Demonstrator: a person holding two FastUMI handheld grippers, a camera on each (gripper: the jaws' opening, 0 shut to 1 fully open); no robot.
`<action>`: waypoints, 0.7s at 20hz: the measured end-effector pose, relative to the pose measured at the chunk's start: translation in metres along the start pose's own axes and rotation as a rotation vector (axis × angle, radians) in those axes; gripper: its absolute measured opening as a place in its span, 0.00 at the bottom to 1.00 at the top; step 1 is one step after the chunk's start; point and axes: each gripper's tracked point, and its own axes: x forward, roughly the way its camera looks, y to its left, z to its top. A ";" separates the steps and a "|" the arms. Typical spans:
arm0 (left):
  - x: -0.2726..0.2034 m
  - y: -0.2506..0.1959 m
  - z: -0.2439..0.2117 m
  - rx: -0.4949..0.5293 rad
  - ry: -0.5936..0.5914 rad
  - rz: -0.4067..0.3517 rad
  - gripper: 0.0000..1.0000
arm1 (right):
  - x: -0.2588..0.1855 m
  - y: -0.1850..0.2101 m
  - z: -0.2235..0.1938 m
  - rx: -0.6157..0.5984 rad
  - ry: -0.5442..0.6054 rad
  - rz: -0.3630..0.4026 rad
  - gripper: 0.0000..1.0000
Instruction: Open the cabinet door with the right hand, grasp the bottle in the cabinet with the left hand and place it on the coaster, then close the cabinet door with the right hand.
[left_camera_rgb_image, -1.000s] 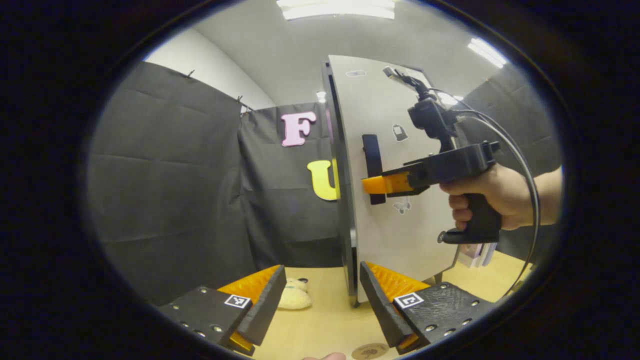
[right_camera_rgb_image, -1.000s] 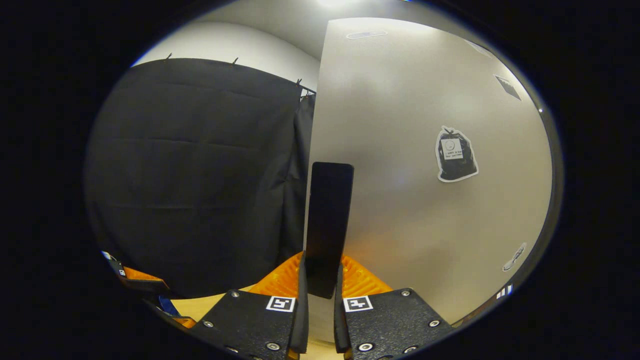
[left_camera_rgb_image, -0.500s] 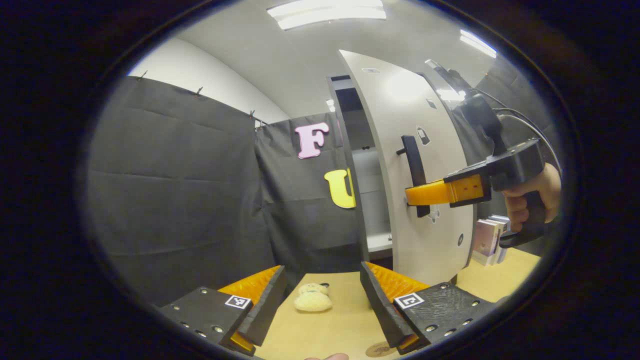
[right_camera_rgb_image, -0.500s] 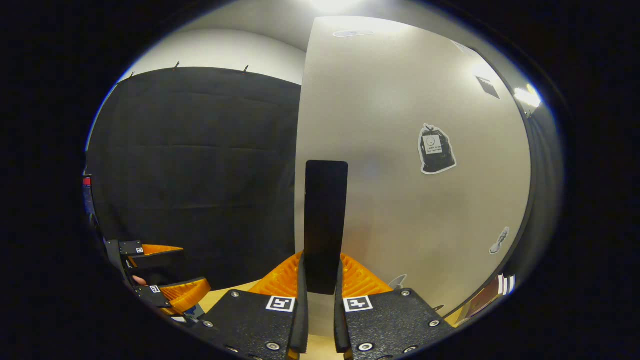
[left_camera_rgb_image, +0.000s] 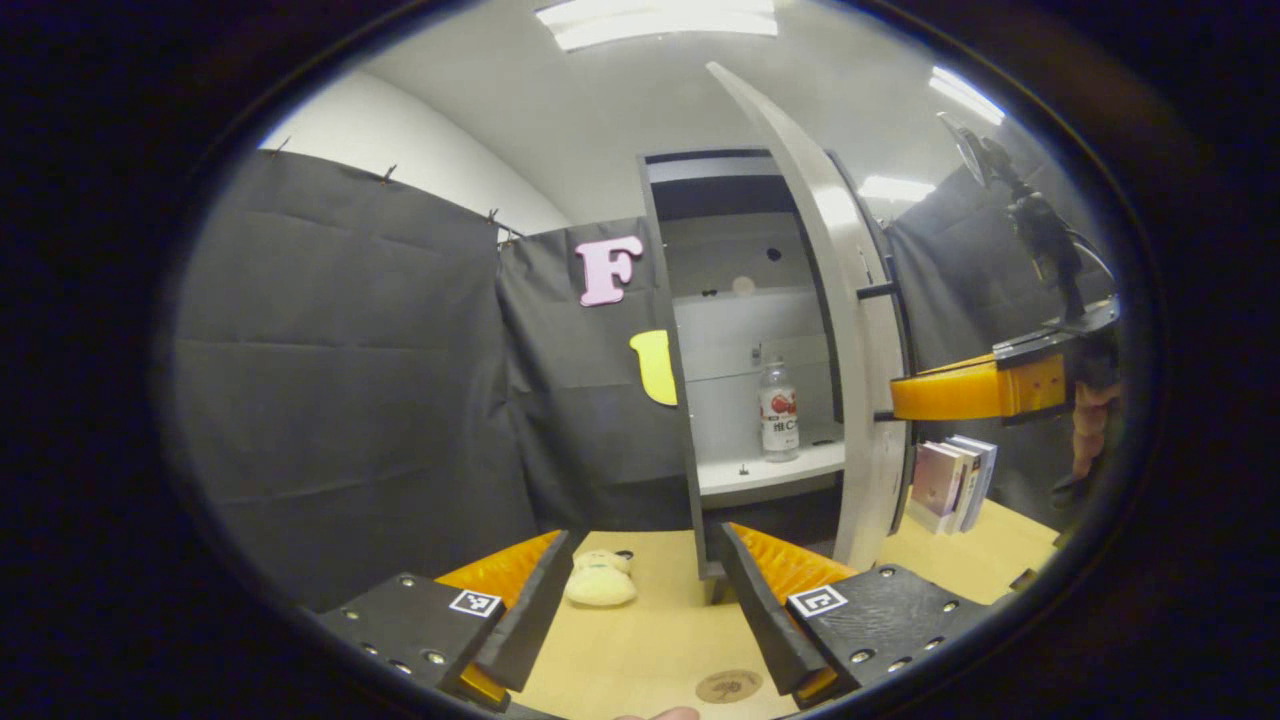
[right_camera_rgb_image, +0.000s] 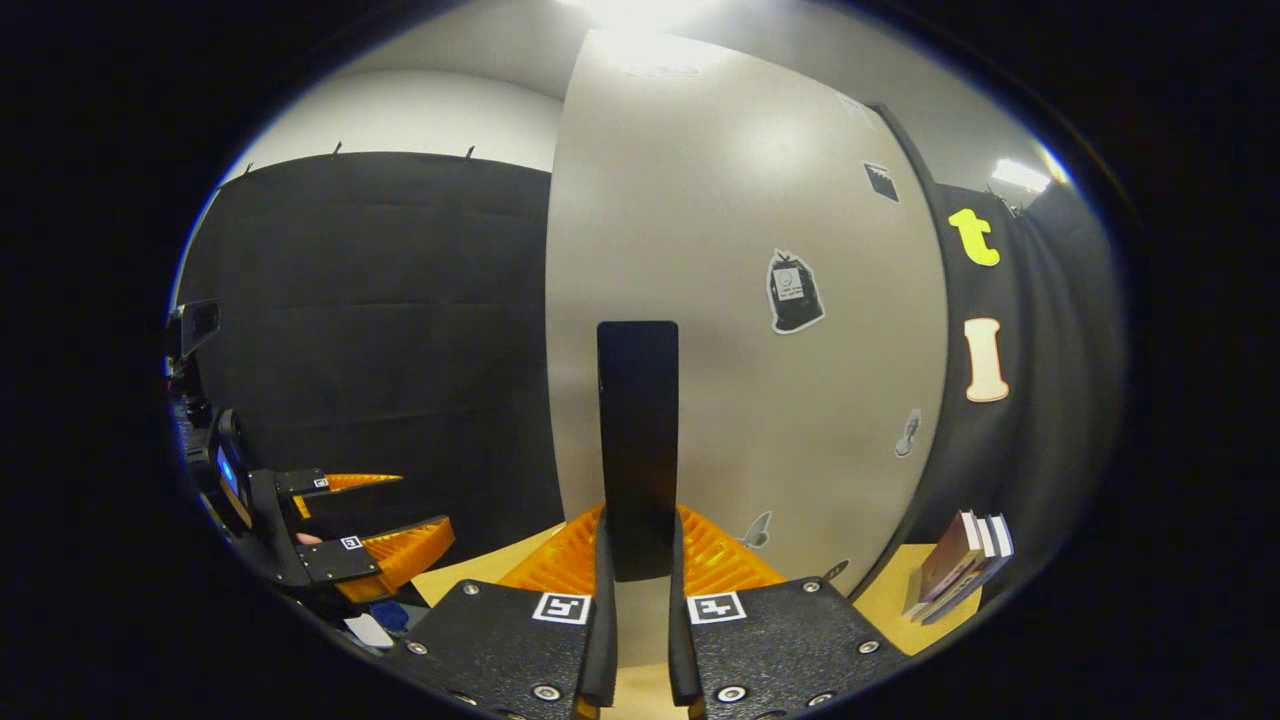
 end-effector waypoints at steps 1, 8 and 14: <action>0.000 -0.006 0.002 0.001 0.000 -0.004 0.88 | -0.004 -0.003 -0.001 0.001 0.003 -0.017 0.21; 0.026 -0.050 0.028 0.019 -0.020 0.004 0.88 | -0.028 -0.021 -0.003 0.040 0.013 -0.152 0.20; 0.109 -0.116 0.056 -0.008 -0.083 -0.041 0.88 | -0.044 -0.049 -0.008 0.069 0.030 -0.321 0.19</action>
